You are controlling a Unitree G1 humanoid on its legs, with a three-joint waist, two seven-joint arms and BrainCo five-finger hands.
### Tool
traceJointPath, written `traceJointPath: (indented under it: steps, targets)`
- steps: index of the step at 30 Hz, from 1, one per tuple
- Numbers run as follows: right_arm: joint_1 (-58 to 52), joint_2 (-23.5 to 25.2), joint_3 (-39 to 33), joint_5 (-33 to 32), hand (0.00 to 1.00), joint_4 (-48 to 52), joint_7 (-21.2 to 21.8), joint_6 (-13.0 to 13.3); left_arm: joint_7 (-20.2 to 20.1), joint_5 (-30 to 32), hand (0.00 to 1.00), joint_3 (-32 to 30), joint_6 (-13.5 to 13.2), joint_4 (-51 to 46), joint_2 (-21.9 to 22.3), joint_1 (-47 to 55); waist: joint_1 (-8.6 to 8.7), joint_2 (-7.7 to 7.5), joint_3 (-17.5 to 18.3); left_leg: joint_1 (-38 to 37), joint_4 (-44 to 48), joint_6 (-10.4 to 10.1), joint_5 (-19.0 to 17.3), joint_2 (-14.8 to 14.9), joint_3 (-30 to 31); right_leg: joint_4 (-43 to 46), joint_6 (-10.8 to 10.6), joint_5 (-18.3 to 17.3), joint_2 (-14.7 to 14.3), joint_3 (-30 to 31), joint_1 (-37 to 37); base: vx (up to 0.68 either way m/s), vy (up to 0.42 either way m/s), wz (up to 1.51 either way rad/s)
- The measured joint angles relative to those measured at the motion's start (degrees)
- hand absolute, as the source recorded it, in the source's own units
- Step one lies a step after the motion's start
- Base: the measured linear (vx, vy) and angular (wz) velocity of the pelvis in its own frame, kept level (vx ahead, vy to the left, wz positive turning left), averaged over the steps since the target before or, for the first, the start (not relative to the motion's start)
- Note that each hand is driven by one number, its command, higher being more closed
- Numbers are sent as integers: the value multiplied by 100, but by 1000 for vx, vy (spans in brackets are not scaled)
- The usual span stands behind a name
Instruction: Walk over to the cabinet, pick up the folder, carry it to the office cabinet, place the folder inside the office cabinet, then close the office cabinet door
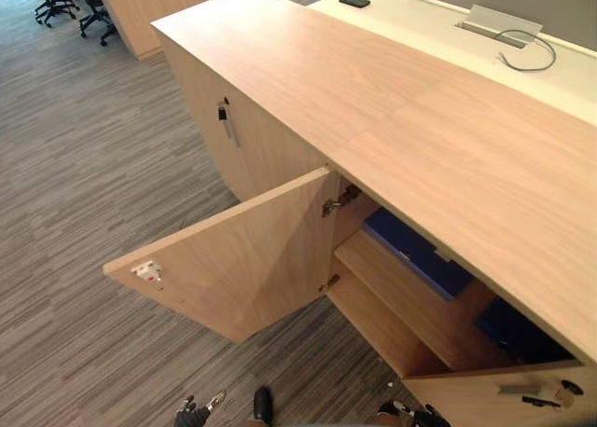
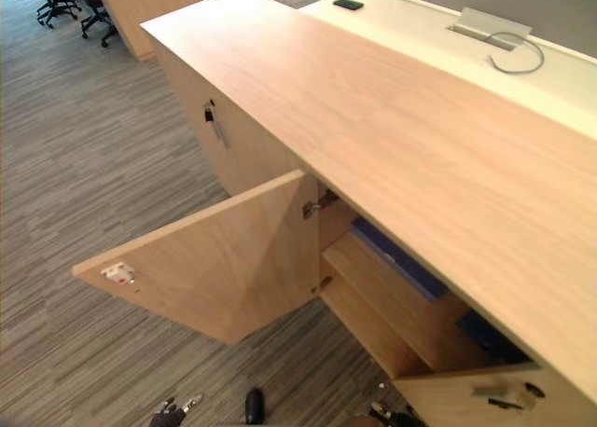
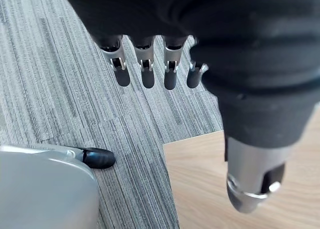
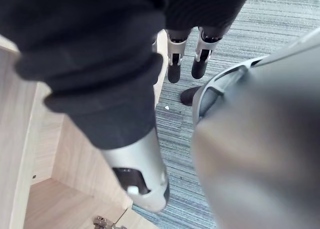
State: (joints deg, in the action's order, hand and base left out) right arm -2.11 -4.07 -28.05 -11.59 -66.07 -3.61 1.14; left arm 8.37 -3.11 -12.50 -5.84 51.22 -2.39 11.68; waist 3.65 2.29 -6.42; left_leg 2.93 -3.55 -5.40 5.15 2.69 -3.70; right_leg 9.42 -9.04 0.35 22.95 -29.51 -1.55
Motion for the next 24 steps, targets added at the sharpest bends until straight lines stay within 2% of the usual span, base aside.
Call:
traceJointPath:
  steps: [2,3,4,5,6,7,8,9,10,11,12,13,15,16,24]
  targets:
    - [17,67,16,-275,0,273,-47,6,-22,3,0,234,-52,-37,-166,-54,-12,-117,-171,240,361,250,-201,-248,-290,197,82,0,313,179,-180,-139,158,-2]
    - [18,137,22,-351,0,401,-96,16,-35,8,0,350,-57,-33,-249,-93,4,-141,-246,342,492,316,-243,-296,-360,84,220,47,325,205,-192,-153,201,-2]
    - [3,213,60,-466,0,517,-128,33,-63,10,0,428,-77,-33,-353,-146,0,-207,-343,526,806,421,-305,-345,-491,-86,512,135,315,215,-201,-114,191,0]
    - [1,260,58,-620,0,568,-131,79,-95,12,0,449,-75,-30,-433,-161,6,-258,-425,779,1304,491,-483,-323,-556,-134,1072,175,305,238,-253,-85,175,-6]
    - [1,258,58,-691,0,568,-135,87,-101,10,0,449,-68,-28,-450,-137,7,-251,-444,850,1452,568,-632,-269,-575,-147,1402,116,257,288,-252,-96,136,-19]
    - [-10,265,61,-765,0,566,-147,93,-102,9,0,456,-56,-29,-431,-79,-2,-151,-457,881,1538,652,-747,-140,-603,-41,1729,-292,72,467,-250,-70,92,-15]
    - [-11,278,69,-765,0,567,-146,99,-102,9,0,463,-54,-21,-404,-77,4,-121,-484,873,1538,671,-773,-86,-572,284,1454,-434,-48,622,-316,-35,76,4]
    - [-99,384,68,-770,0,562,-138,108,-106,9,0,478,-48,2,-440,-70,13,-123,-494,809,1446,673,-775,20,-489,1043,1128,-647,-567,885,-378,20,69,17]
    - [-144,429,82,-764,0,558,-134,116,-108,8,0,476,-33,6,-461,-51,-10,-182,-473,757,1348,670,-772,16,-481,1115,1077,-679,-781,921,-344,38,58,19]
    - [-212,478,154,-764,0,540,-114,124,-117,6,0,468,-23,5,-485,19,-43,-312,-408,659,1089,644,-729,-60,-472,933,929,-780,-1129,857,-193,95,10,-5]
    - [-214,451,253,-762,0,538,-97,137,-118,9,0,472,-19,23,-484,73,-61,-343,-383,549,768,653,-455,-182,-450,324,903,-784,-1283,702,87,93,-10,-14]
    - [-194,450,272,-760,0,544,-93,159,-116,18,0,458,-18,76,-478,55,-69,-384,-358,522,557,625,-230,-282,-461,-32,868,-772,-1281,774,176,95,-17,-17]
    - [-166,463,259,-788,0,454,-85,175,-111,7,0,449,-13,148,-444,-25,-72,-287,-387,395,79,623,64,-339,-476,-234,712,-685,-1292,780,154,57,-8,-6]
    - [-152,449,217,-754,0,422,-90,178,-109,-3,0,423,-15,174,-409,-22,-72,-287,-391,271,-144,632,219,-336,-509,-283,672,-661,-1314,790,175,56,-17,-4]
    - [-152,427,106,-473,0,251,-97,170,-139,6,0,353,-22,183,-396,-16,-123,-312,-363,35,-176,567,212,-301,-524,-477,499,-691,-1379,801,459,5,-44,-2]
